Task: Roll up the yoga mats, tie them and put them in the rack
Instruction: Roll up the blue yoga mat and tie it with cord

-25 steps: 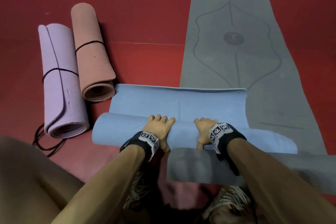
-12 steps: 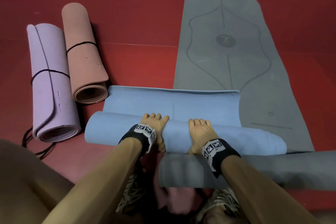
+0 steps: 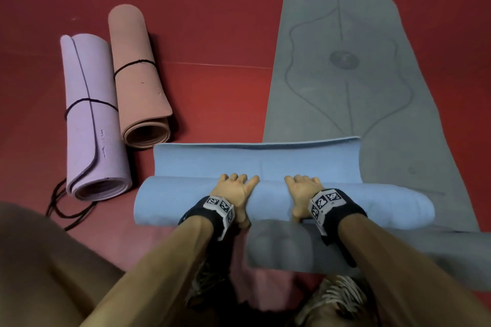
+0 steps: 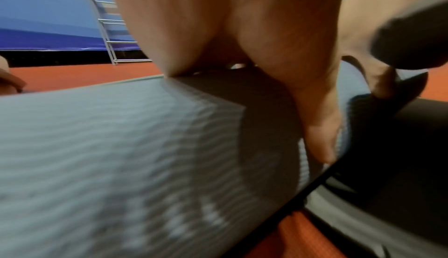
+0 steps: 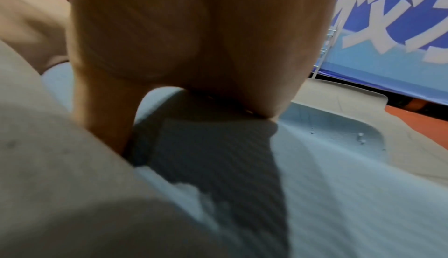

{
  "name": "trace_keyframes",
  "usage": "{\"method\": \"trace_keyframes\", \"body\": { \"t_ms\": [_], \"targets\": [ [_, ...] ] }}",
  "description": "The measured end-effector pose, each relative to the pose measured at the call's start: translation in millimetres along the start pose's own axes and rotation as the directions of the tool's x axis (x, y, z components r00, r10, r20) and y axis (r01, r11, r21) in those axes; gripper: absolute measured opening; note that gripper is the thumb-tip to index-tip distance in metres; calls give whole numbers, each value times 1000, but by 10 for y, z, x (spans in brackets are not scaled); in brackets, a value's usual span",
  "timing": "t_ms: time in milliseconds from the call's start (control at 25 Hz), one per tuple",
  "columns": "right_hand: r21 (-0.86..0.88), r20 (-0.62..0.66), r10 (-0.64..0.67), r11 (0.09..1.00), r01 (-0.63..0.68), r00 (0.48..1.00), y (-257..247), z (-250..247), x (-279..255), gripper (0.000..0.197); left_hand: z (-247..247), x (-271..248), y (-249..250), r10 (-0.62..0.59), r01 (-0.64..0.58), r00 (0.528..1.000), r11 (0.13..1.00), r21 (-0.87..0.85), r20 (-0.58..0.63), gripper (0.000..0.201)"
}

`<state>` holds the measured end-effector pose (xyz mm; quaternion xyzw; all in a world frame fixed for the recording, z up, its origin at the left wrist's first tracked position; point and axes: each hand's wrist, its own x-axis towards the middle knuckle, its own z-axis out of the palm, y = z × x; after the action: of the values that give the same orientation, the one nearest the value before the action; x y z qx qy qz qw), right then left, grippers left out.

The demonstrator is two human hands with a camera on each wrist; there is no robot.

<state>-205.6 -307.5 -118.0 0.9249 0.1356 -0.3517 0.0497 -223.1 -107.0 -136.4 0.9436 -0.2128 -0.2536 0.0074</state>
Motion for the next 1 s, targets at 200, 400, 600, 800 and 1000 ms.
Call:
{"method": "trace_keyframes", "body": {
  "t_ms": [200, 400, 600, 800, 1000],
  "targets": [
    [-60, -171, -18, 998, 8, 985, -84, 271, -183, 114, -273, 236, -107, 8, 7, 982, 997, -81, 190, 80],
    [-52, -192, -18, 999, 8, 981, -94, 249, -170, 98, -252, 259, -81, 3, 8, 978, 999, -48, 210, 94],
    [-10, -5, -39, 999, 39, 999, 0, -19, 41, 86, -62, 54, -59, 0, -2, 998, 999, 33, 60, 125],
    [4, 120, -21, 1000, 21, 993, 11, -172, 188, 91, 61, -35, -20, -21, 17, 999, 995, 95, 42, 130],
    [30, -18, -30, 999, 31, 999, 9, 26, 24, 100, -104, 91, -72, -23, 25, 997, 999, -24, 80, 104]
  ]
}}
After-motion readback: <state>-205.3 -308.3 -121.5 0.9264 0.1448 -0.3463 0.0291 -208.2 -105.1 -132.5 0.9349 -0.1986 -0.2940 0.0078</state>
